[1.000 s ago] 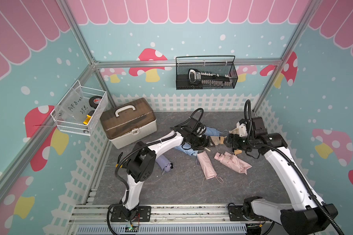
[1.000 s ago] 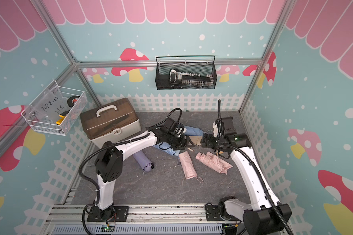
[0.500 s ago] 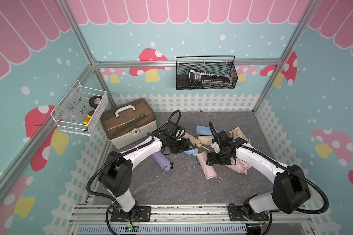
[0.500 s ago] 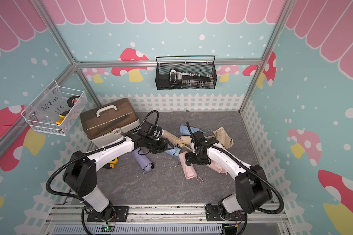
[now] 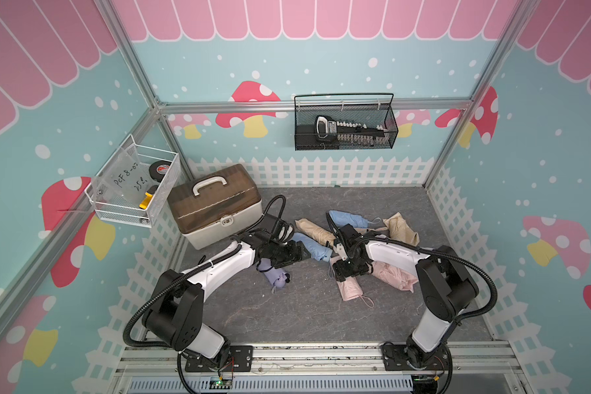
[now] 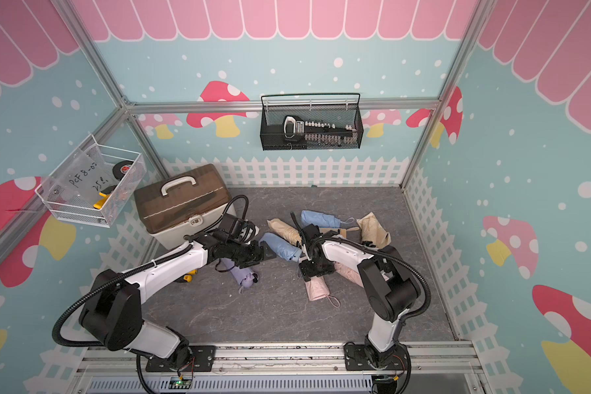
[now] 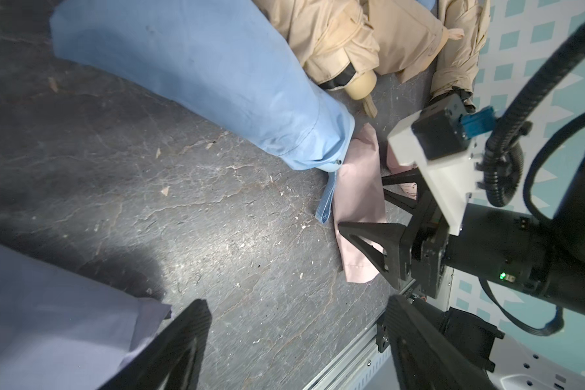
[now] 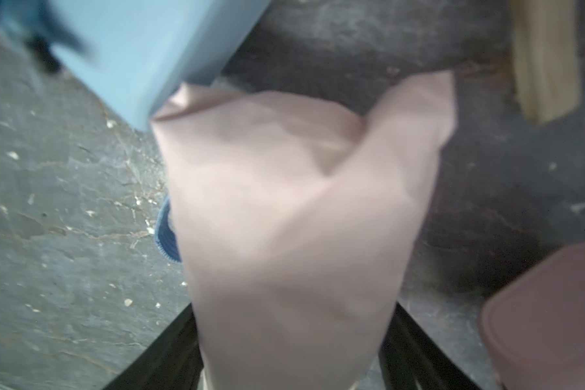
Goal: Take umbrellas out of sleeves
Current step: Pick up the umbrella from the center of the board.
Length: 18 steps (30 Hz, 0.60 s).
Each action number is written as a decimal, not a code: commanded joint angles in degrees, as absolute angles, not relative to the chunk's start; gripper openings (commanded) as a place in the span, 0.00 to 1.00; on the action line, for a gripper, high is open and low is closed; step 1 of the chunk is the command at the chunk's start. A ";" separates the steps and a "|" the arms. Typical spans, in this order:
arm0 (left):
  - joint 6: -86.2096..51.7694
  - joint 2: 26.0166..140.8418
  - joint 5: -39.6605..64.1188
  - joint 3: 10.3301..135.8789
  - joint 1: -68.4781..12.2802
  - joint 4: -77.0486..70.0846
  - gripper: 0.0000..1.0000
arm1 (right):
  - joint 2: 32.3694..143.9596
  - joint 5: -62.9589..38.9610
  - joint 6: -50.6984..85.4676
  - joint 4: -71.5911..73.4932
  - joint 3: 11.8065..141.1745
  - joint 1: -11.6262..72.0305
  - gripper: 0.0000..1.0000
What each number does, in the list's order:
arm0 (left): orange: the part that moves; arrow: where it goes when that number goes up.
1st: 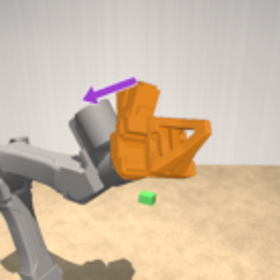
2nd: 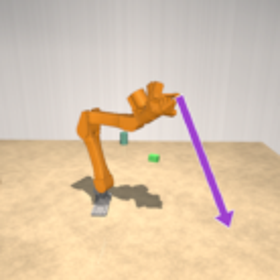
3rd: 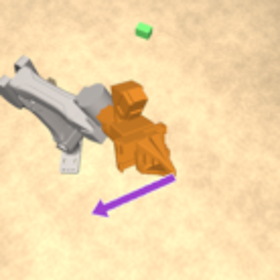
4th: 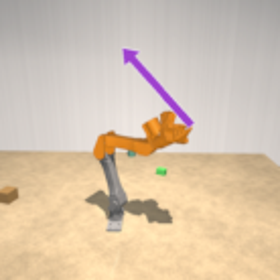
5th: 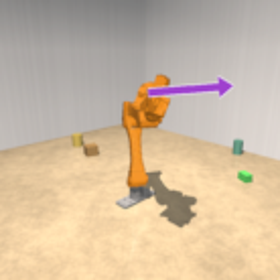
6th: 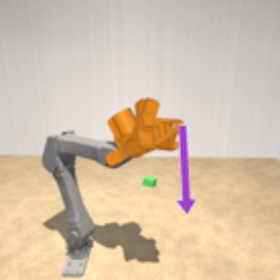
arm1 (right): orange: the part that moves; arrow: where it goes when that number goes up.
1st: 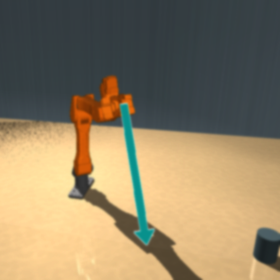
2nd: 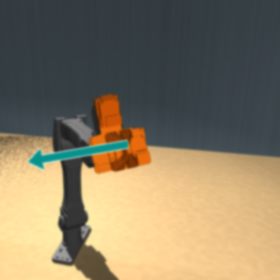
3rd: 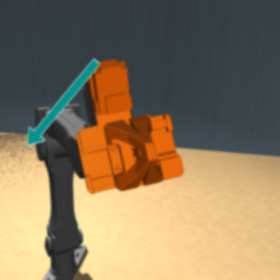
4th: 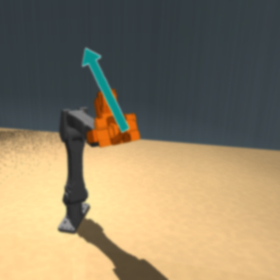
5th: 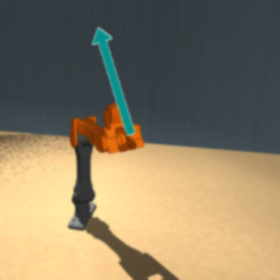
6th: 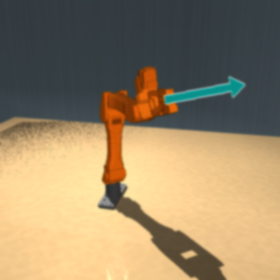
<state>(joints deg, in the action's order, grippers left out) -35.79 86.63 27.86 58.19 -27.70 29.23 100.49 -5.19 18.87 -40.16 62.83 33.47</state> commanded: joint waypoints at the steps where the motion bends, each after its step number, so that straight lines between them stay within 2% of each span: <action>1: -36.12 84.27 28.20 56.39 -26.93 27.70 0.81 | 100.75 -2.13 17.05 -39.95 60.96 34.48 0.54; 4: -36.30 83.57 28.39 55.30 -26.46 27.38 0.81 | 97.95 -0.51 17.05 -39.99 58.26 35.52 0.33; 6: -36.21 83.32 28.39 54.93 -26.20 27.36 0.81 | 95.41 -0.18 17.31 -40.27 56.67 35.89 0.30; 13: -36.41 84.55 30.33 55.24 -25.66 26.58 0.81 | 85.85 -0.80 13.80 -40.03 53.70 37.76 0.26; 18: -41.07 84.80 37.02 53.26 -24.79 18.56 0.81 | 81.28 -5.05 8.83 -37.26 54.32 40.14 0.26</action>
<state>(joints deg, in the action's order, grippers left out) -38.28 84.53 32.42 54.74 -25.41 24.32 84.12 -1.91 13.47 -39.59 53.49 38.92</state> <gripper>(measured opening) 0.807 0.356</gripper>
